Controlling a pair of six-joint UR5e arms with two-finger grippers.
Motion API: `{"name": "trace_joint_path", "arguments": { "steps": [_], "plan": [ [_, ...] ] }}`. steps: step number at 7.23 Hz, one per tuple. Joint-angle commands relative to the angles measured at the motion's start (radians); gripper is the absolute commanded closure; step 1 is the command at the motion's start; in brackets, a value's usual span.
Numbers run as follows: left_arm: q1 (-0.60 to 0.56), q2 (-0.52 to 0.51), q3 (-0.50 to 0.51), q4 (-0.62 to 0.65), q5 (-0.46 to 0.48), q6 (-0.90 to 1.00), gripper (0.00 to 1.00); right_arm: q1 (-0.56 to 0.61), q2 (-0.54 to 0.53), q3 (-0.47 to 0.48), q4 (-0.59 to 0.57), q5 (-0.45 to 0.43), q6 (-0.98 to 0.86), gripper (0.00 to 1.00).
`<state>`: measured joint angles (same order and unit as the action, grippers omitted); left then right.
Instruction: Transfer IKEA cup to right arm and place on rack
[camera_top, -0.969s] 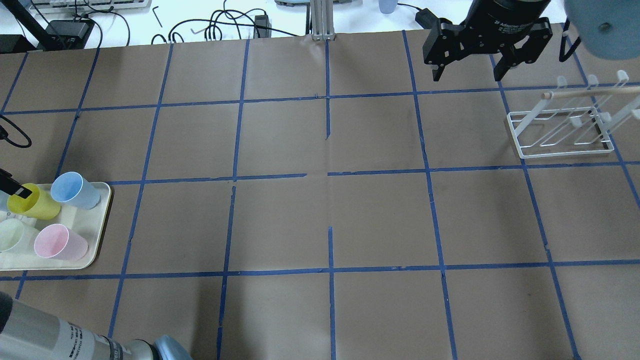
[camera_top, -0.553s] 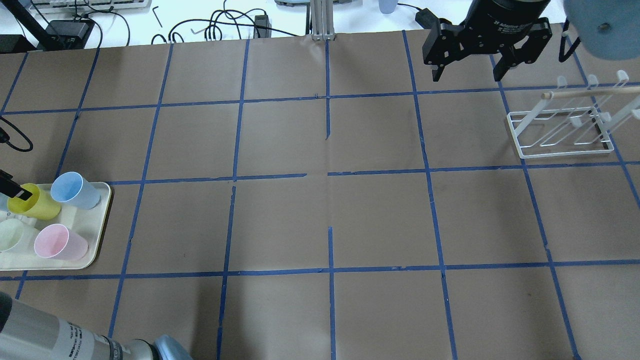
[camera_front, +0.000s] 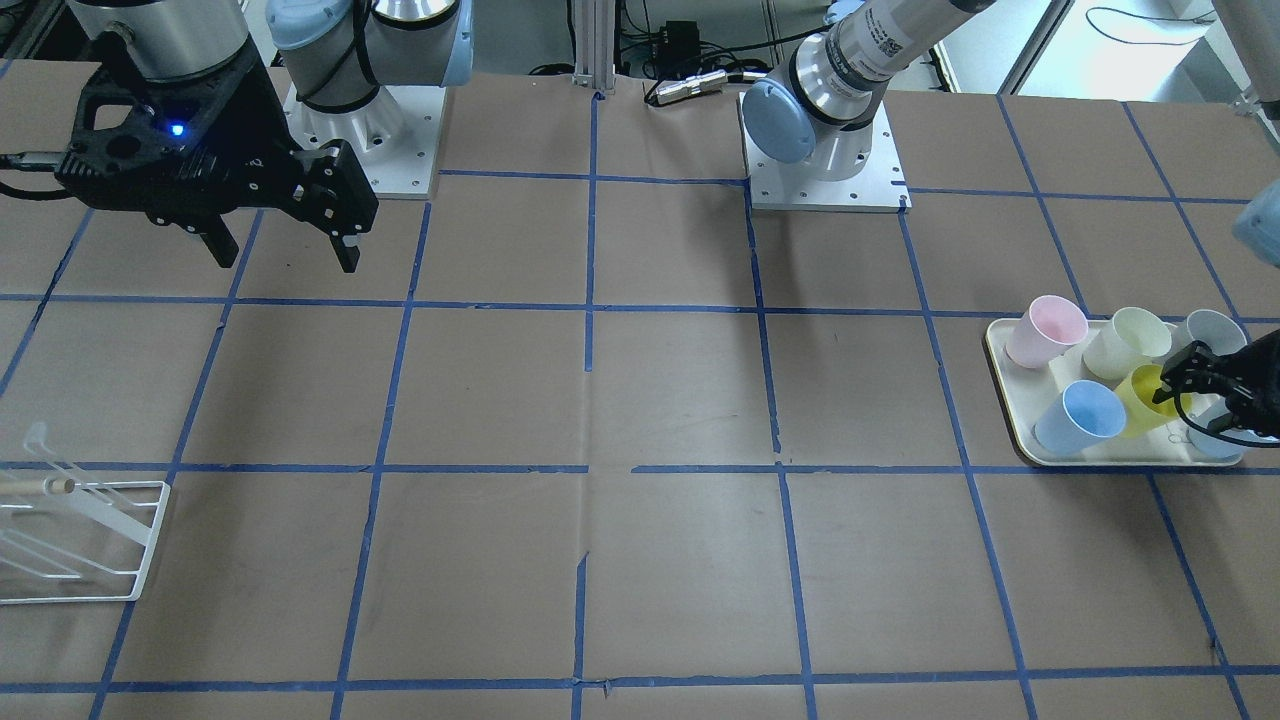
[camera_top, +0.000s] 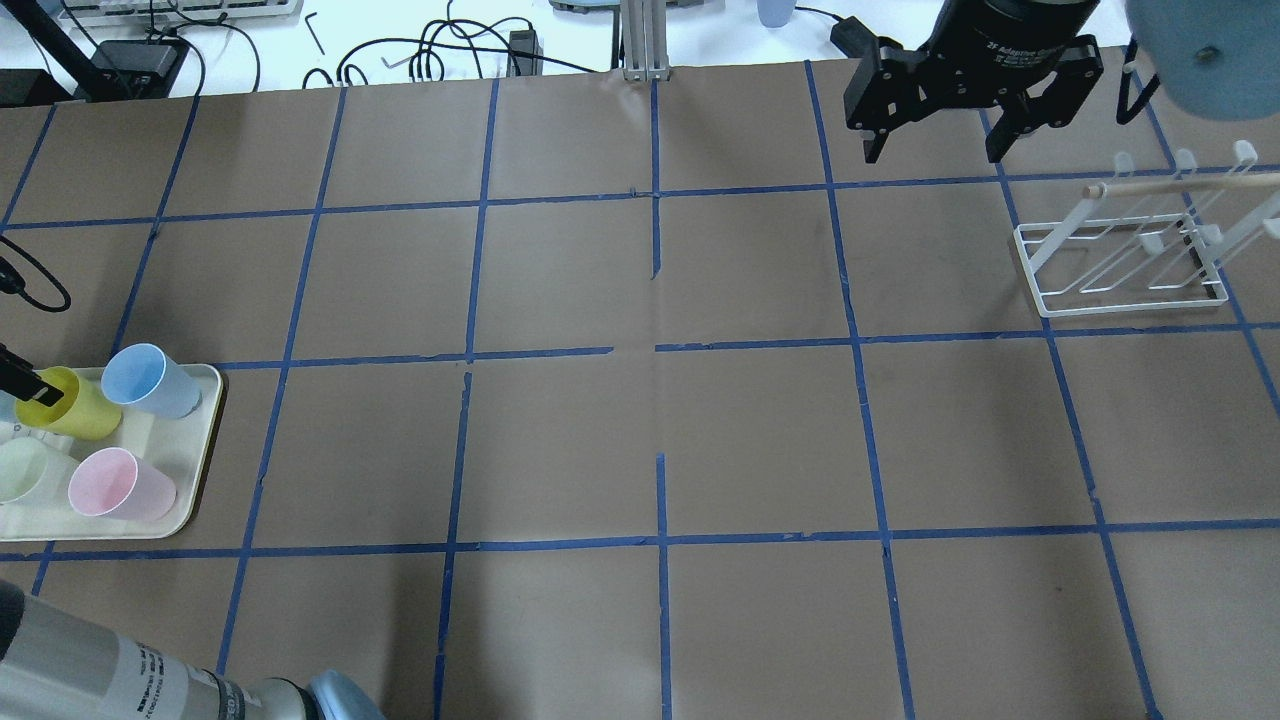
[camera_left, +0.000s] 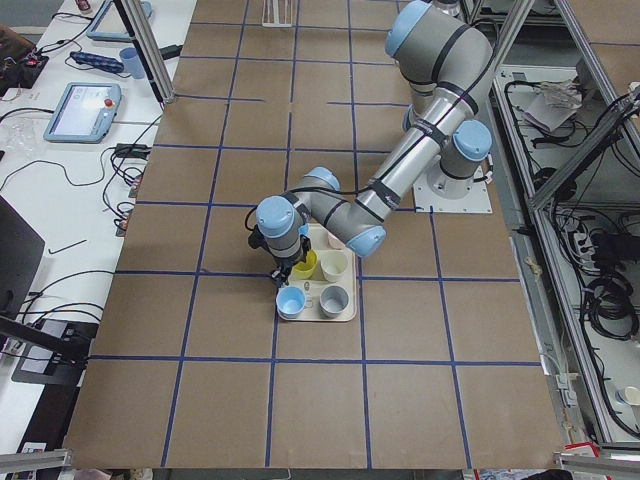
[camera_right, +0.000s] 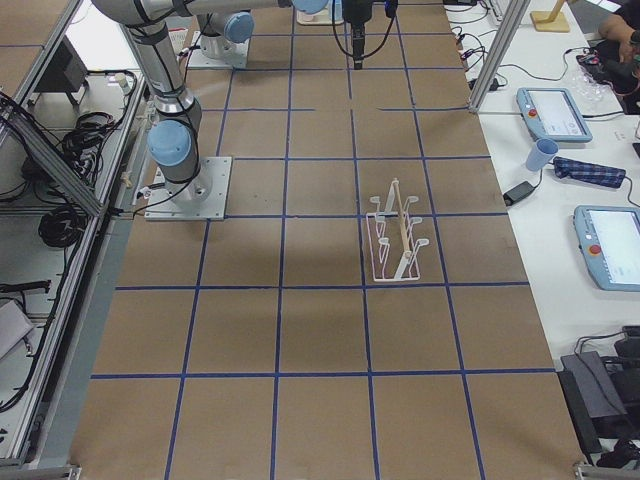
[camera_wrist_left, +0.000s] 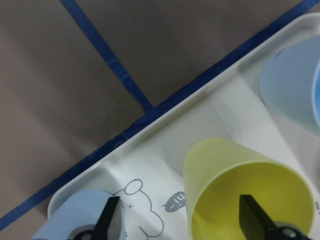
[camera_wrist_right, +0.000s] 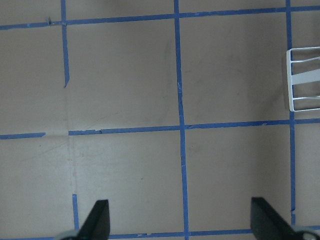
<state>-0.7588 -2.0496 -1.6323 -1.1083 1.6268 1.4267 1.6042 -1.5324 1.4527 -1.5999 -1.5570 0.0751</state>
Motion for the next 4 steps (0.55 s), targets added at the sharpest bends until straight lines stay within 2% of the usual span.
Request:
{"name": "trace_joint_path", "arguments": {
  "steps": [1, 4],
  "plan": [
    [-0.001, 0.005, -0.006, -0.001, 0.001, 0.000, 0.68, 0.000, 0.000, 0.000, 0.000, 0.000, 0.000, 0.00],
    [-0.001, 0.012, -0.006, -0.008, -0.001, 0.001, 1.00, 0.000, 0.000, 0.000, 0.000, 0.002, 0.000, 0.00]
  ]
}}
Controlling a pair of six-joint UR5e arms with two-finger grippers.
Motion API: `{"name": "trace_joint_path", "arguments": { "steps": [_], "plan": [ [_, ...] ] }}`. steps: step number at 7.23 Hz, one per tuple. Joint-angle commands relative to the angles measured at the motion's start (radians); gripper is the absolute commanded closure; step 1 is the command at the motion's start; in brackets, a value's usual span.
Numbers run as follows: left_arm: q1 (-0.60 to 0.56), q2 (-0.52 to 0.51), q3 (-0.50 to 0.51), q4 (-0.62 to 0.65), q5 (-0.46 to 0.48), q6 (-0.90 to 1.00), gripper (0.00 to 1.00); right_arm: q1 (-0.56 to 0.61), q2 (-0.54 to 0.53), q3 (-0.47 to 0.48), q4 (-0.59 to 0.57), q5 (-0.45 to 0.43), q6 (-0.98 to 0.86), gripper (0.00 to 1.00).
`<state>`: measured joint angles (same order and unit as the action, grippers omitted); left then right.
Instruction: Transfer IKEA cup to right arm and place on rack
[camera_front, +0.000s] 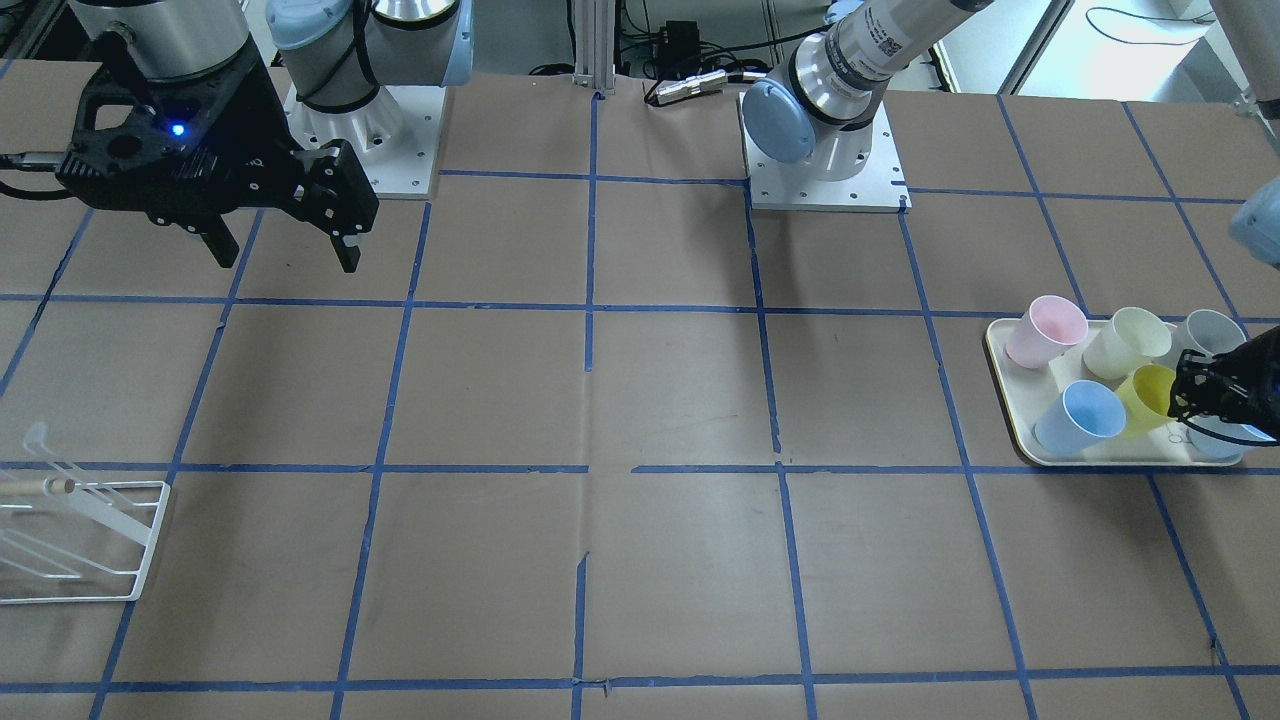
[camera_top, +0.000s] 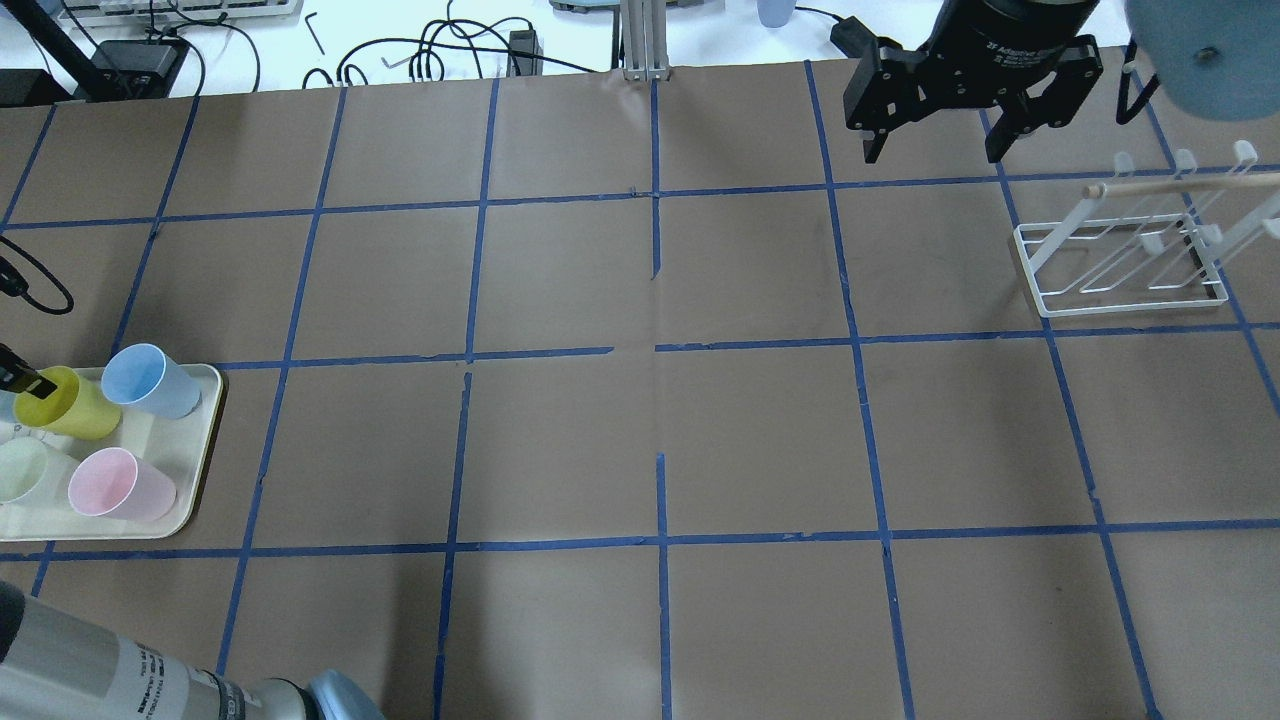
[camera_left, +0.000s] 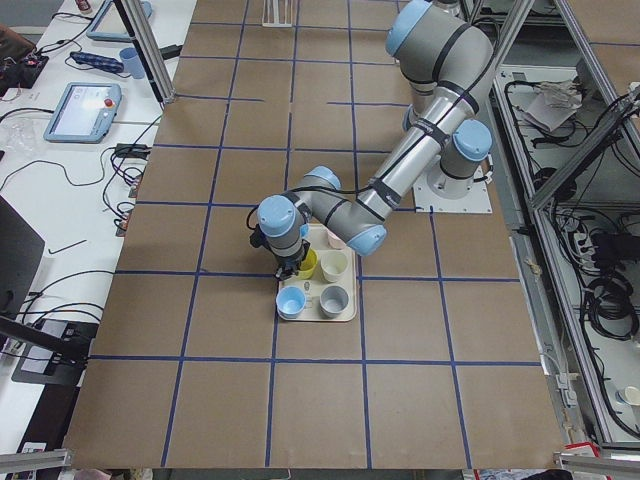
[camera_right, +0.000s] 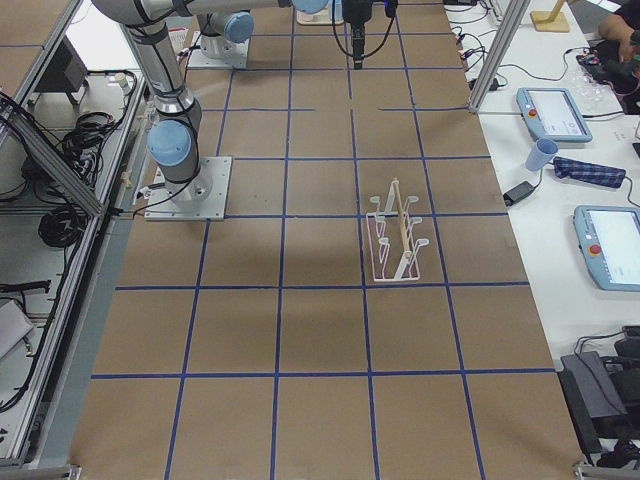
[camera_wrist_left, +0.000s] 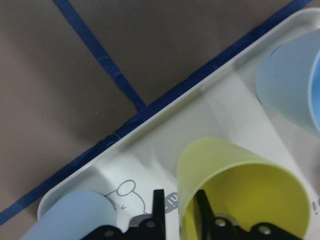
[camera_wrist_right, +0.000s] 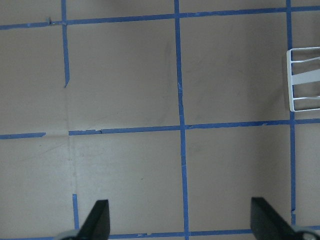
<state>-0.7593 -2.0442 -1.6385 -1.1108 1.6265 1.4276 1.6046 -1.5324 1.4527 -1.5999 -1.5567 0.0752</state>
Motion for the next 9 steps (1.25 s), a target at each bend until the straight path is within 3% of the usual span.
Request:
{"name": "trace_joint_path", "arguments": {
  "steps": [1, 4, 6, 9],
  "plan": [
    [0.000, 0.012, 0.003, -0.014, -0.002, 0.001, 1.00, 0.000, 0.000, 0.000, 0.000, 0.001, 0.000, 0.00],
    [0.002, 0.054, 0.054, -0.089, -0.016, 0.002, 1.00, -0.008, 0.002, 0.000, 0.006, 0.029, 0.000, 0.00],
    [-0.011, 0.103, 0.152, -0.275, -0.103, -0.013, 1.00, -0.014, 0.002, -0.006, 0.027, 0.036, 0.000, 0.00],
    [-0.101, 0.215, 0.206, -0.579, -0.316, -0.161, 1.00, -0.121, 0.006, -0.099, 0.237, 0.119, -0.003, 0.00]
  ]
}}
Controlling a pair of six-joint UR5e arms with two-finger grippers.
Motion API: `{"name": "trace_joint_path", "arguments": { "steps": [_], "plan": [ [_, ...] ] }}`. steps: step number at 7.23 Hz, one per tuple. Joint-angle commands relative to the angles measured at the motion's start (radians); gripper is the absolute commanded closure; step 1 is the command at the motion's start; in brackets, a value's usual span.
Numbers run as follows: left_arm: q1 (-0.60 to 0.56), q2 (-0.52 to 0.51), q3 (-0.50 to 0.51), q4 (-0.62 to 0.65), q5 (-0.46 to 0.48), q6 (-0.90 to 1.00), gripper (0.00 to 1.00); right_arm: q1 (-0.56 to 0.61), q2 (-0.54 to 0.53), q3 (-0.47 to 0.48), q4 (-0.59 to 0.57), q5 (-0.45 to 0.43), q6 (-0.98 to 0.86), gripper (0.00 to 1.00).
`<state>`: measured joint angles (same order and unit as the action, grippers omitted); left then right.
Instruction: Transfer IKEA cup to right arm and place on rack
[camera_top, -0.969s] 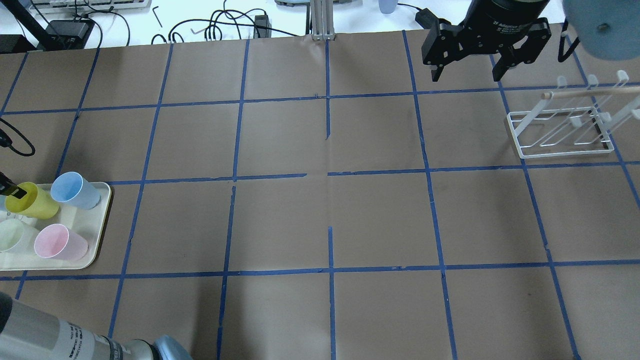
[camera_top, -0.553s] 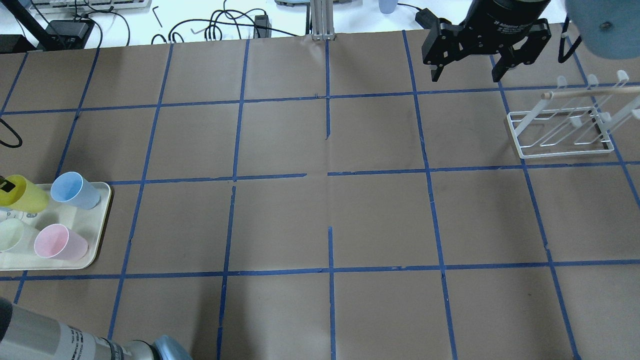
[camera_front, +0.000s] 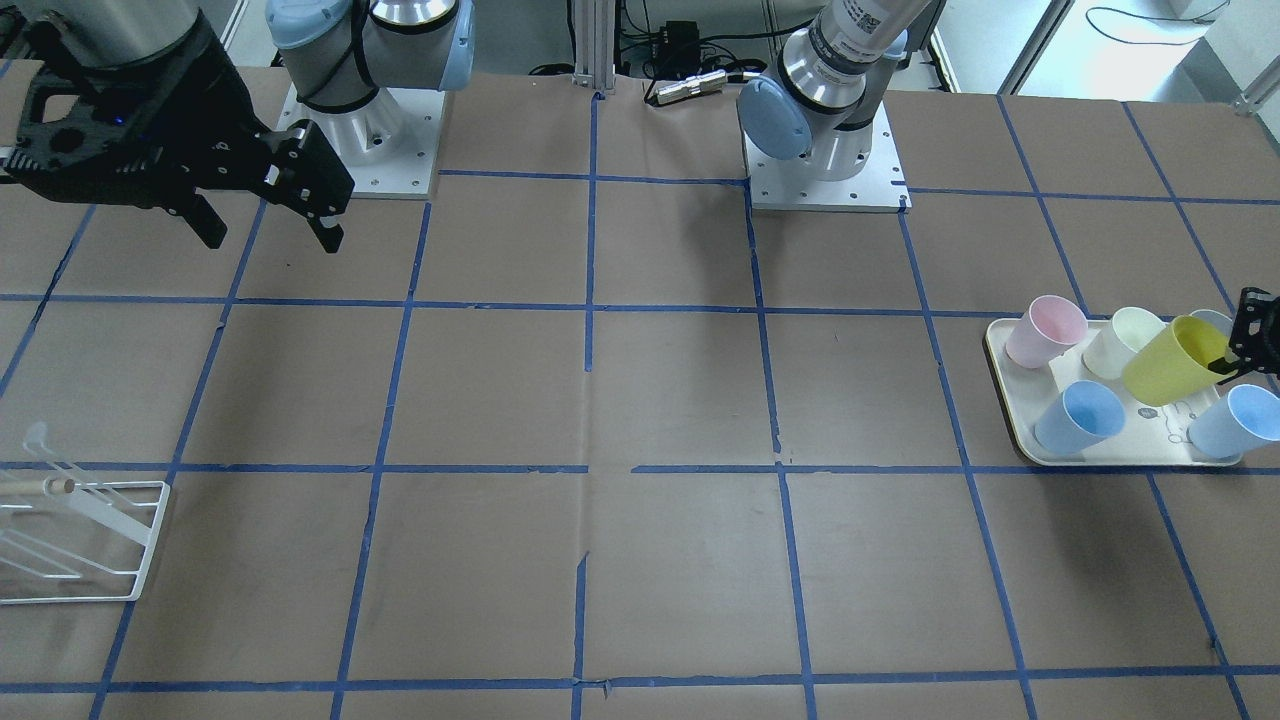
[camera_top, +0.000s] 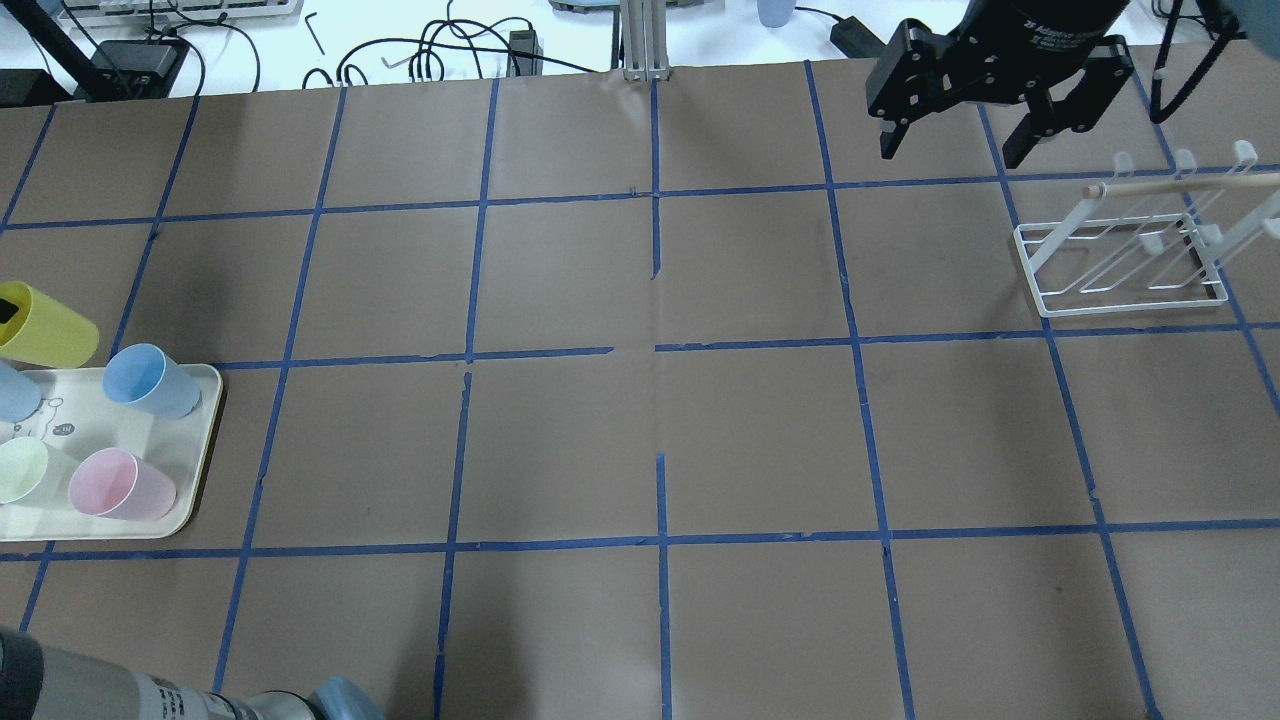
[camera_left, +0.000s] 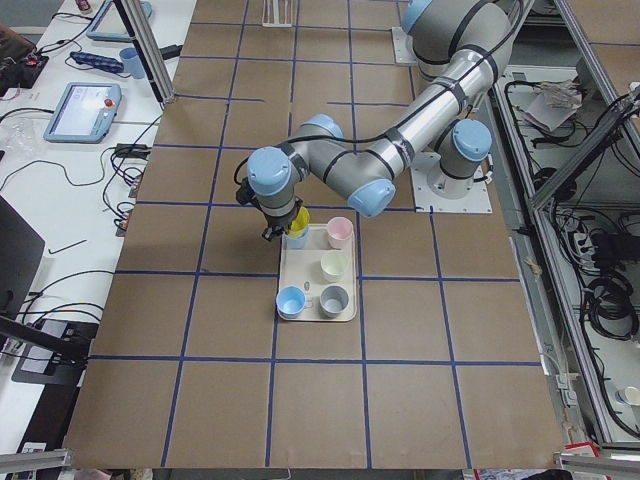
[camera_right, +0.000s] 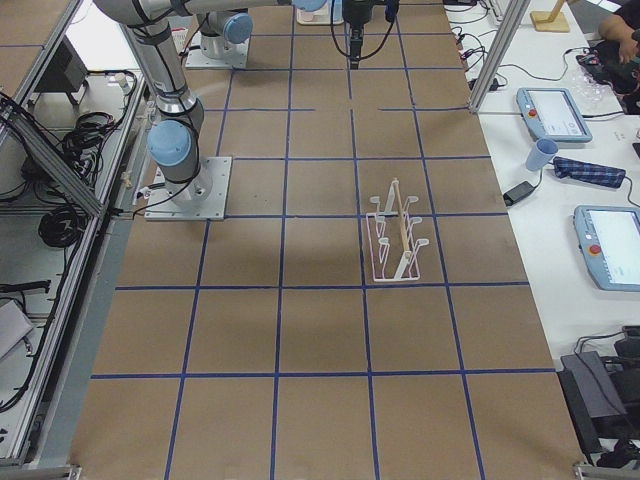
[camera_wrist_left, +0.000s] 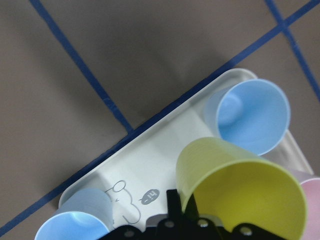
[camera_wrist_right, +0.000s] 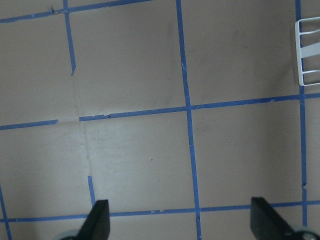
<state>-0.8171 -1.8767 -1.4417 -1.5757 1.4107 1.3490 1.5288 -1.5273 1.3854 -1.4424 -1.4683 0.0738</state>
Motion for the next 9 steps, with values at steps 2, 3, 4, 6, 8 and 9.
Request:
{"name": "trace_joint_path", "arguments": {
  "steps": [2, 3, 4, 6, 8, 9],
  "plan": [
    [-0.167, 0.106, -0.023, -0.225, -0.241, -0.289, 1.00, -0.096, -0.001, -0.040, 0.134, 0.121, -0.015, 0.00],
    [-0.239, 0.129, -0.052, -0.233, -0.345, -0.435, 1.00, -0.136, -0.002, -0.040, 0.178, 0.182, -0.028, 0.00],
    [-0.314, 0.149, -0.096, -0.233, -0.442, -0.559, 1.00, -0.178, -0.002, -0.039, 0.233, 0.262, -0.060, 0.00],
    [-0.411, 0.178, -0.230, -0.225, -0.713, -0.603, 1.00, -0.242, -0.004, -0.039, 0.394, 0.423, -0.107, 0.00],
    [-0.442, 0.218, -0.391, -0.222, -1.030, -0.603, 1.00, -0.249, -0.004, -0.034, 0.508, 0.512, -0.109, 0.00],
    [-0.499, 0.231, -0.446, -0.219, -1.162, -0.600, 1.00, -0.249, -0.005, -0.032, 0.592, 0.569, -0.106, 0.00]
  ]
}}
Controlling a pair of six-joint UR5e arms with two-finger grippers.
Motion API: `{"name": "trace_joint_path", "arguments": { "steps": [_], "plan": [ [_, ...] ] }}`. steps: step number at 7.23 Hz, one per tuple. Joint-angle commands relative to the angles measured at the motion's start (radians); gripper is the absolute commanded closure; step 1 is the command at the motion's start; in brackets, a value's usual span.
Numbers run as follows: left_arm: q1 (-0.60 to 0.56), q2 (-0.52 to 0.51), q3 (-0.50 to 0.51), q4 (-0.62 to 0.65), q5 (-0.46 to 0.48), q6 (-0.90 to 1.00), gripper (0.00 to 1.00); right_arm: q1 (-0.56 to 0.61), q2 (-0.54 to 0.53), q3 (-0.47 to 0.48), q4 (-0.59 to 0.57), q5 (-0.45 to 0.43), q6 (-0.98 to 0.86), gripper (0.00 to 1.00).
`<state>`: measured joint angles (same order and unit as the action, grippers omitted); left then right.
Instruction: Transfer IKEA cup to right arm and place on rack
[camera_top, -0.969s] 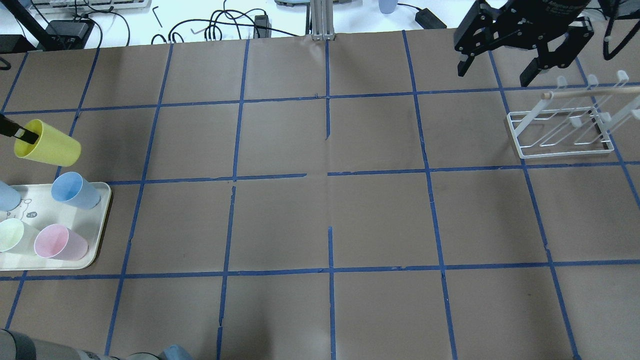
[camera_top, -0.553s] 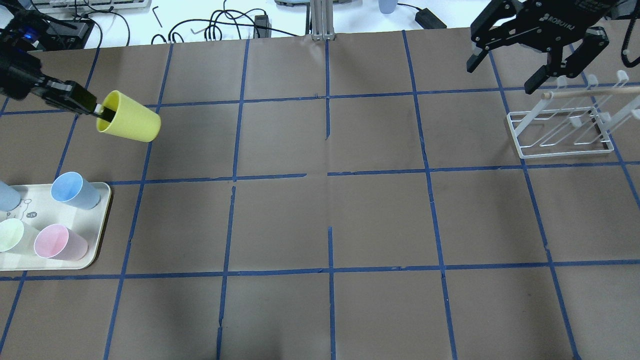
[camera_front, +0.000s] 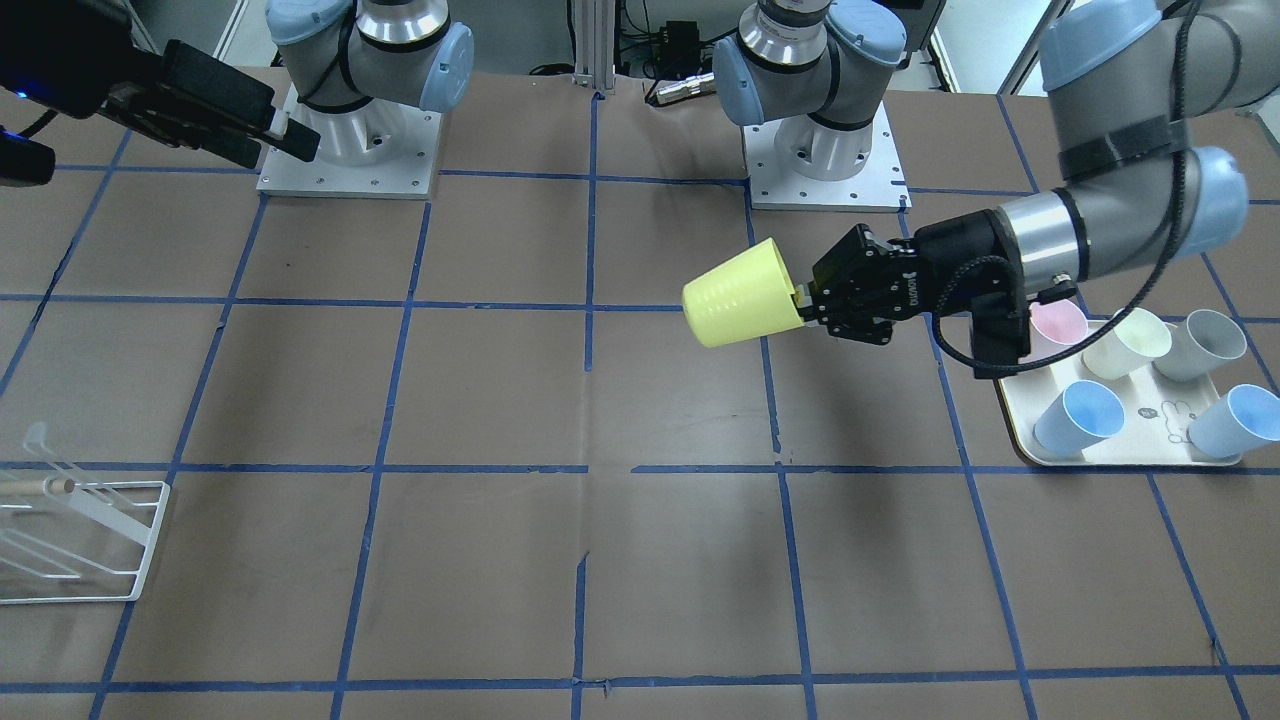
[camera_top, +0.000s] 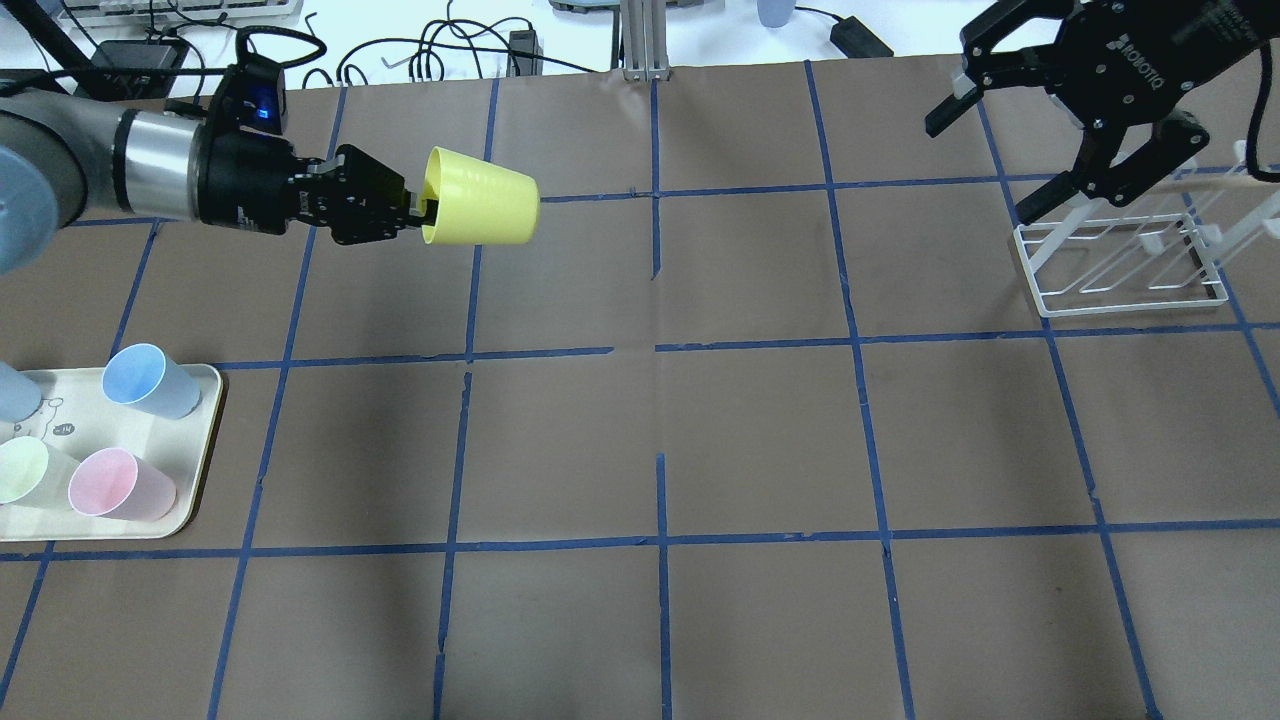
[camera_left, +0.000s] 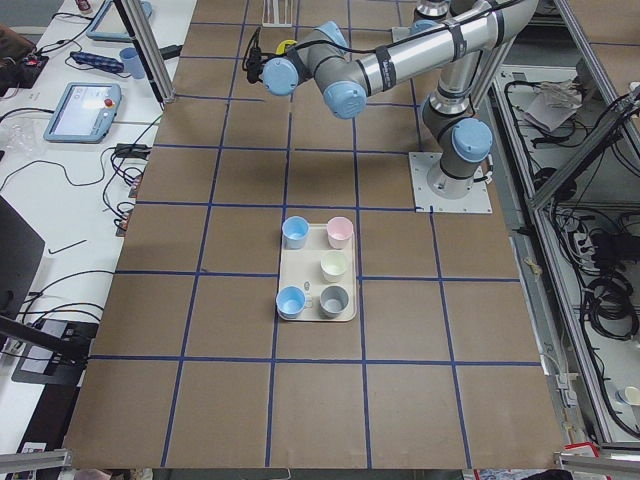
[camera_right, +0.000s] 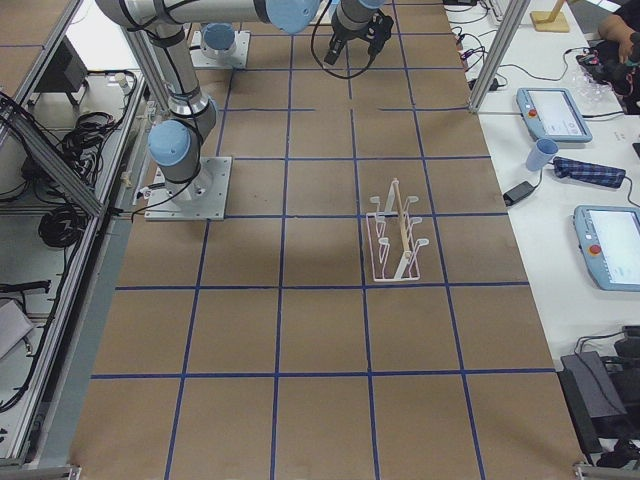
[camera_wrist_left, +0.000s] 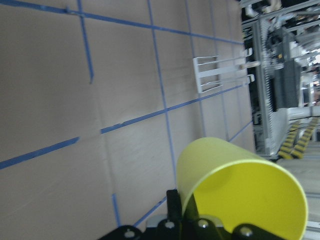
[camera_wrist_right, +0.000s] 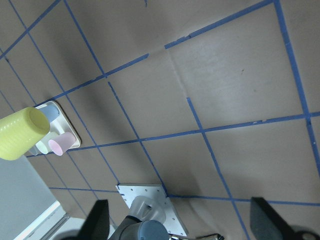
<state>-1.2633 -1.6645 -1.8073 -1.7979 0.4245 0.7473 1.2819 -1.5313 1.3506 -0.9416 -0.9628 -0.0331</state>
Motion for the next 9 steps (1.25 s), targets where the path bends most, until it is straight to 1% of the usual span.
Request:
{"name": "trace_joint_path", "arguments": {
  "steps": [1, 2, 3, 5, 6, 7, 8, 9],
  "plan": [
    [-0.136, 0.011, -0.104, 0.027, -0.351, 0.003, 1.00, 0.002, 0.000, 0.002, 0.142, 0.106, 0.009, 0.00],
    [-0.219, -0.015, -0.107, 0.066, -0.491, 0.003, 1.00, 0.004, -0.003, 0.004, 0.150, 0.152, 0.059, 0.00],
    [-0.279, -0.021, -0.112, 0.069, -0.533, 0.003, 1.00, 0.005, -0.006, 0.002, 0.147, 0.186, 0.182, 0.00],
    [-0.336, -0.004, -0.153, 0.069, -0.591, 0.003, 1.00, 0.011, -0.021, -0.002, 0.145, 0.190, 0.356, 0.00],
    [-0.367, -0.009, -0.158, 0.071, -0.621, 0.004, 1.00, 0.013, -0.026, -0.002, 0.147, 0.225, 0.454, 0.00],
    [-0.392, -0.001, -0.158, 0.069, -0.676, 0.004, 1.00, 0.013, -0.023, -0.002, 0.144, 0.228, 0.535, 0.00],
    [-0.409, -0.006, -0.158, 0.071, -0.711, 0.006, 1.00, 0.013, -0.012, -0.005, 0.141, 0.233, 0.600, 0.00],
    [-0.422, -0.008, -0.158, 0.086, -0.752, 0.006, 1.00, 0.013, 0.025, -0.017, 0.132, 0.234, 0.651, 0.00]
  ]
}}
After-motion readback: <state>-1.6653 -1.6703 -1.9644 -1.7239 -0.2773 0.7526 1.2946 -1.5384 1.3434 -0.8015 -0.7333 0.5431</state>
